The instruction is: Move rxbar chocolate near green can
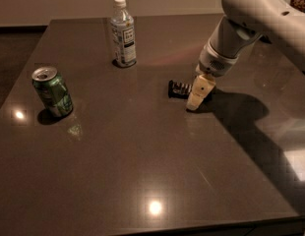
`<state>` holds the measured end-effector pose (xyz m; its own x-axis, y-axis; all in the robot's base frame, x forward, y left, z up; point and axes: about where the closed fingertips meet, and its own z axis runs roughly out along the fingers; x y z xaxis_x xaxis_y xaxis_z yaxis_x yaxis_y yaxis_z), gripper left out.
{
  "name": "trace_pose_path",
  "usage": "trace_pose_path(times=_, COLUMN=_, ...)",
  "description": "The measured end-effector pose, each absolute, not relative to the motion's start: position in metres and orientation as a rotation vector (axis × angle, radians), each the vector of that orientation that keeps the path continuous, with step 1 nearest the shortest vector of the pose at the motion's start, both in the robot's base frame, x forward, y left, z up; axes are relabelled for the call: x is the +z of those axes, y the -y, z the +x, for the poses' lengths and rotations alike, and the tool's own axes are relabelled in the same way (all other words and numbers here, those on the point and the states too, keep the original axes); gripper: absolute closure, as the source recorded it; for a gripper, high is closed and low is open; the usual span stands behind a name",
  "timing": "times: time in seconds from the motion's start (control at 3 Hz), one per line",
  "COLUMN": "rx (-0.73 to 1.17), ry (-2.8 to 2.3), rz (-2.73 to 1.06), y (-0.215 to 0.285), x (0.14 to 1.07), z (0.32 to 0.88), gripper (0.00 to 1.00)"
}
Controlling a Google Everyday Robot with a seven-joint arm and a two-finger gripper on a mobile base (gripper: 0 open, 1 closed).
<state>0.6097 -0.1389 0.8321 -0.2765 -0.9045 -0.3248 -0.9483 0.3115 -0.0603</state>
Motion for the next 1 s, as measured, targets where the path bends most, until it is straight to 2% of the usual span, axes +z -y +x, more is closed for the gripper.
trace_pose_path(times=1.0, rx=0.207, ry=-2.303, rz=-1.660, y=0.1438, x=0.8379, z=0.6079, gripper=0.87)
